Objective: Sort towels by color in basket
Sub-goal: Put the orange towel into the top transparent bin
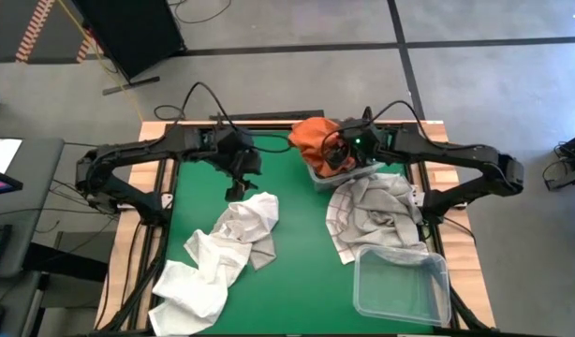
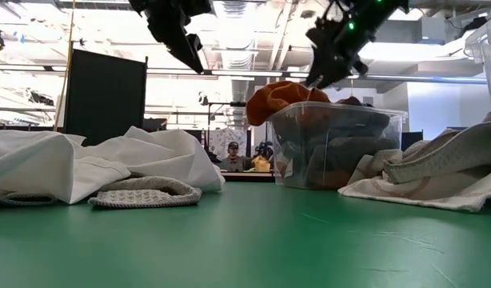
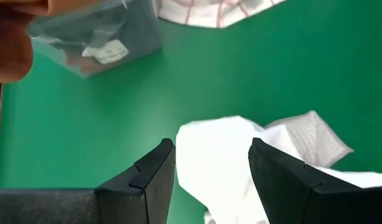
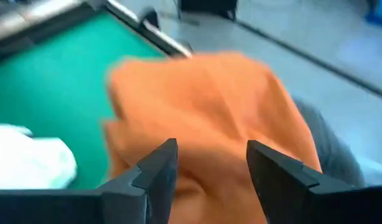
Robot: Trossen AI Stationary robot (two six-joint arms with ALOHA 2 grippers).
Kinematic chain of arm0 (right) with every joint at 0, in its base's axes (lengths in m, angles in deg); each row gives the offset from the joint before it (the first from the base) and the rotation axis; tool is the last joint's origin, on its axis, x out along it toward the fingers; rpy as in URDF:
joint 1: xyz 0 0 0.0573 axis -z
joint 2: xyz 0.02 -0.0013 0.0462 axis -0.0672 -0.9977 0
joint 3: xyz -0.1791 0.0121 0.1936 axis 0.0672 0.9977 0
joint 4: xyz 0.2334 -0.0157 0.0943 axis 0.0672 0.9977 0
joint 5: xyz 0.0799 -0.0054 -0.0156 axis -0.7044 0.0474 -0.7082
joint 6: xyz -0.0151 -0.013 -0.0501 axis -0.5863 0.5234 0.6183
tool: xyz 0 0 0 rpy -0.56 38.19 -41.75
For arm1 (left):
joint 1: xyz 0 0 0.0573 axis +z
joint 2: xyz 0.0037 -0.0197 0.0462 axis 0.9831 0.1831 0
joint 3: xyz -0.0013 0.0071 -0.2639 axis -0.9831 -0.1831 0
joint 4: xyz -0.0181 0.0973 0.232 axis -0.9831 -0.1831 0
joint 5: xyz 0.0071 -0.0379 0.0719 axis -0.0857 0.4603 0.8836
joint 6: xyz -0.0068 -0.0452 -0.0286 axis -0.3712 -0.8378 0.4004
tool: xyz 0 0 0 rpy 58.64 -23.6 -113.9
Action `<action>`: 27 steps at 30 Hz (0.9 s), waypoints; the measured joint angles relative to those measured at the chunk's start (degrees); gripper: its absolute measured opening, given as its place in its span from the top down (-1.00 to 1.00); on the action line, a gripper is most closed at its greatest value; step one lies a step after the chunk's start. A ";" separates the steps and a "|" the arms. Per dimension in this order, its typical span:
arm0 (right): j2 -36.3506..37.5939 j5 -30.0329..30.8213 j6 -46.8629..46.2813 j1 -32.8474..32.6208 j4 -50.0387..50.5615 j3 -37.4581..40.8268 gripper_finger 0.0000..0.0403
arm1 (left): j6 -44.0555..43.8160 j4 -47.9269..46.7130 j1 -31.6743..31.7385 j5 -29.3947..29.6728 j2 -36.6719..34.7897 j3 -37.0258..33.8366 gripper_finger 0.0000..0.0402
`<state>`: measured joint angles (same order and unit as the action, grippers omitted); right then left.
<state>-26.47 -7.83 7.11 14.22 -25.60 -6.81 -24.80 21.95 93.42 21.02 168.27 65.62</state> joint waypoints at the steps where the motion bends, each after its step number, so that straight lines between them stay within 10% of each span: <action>1: 0.00 0.16 0.55 -0.35 -0.96 -0.52 -0.08 | -0.26 -0.24 -0.48 0.96 0.00 0.00 0.03; 22: -13.66 -4.44 14.56 2.04 -18.95 -0.77 -0.08 | -6.18 -2.18 -11.45 7.53 -0.04 0.00 0.03; 27: -13.41 -3.28 13.54 3.18 -15.07 -0.77 0.22 | -6.32 -2.18 -13.02 9.36 -0.04 0.00 0.03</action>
<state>-39.88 -11.11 20.65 17.40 -40.67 -7.59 -31.11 19.77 80.40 30.38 168.23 65.62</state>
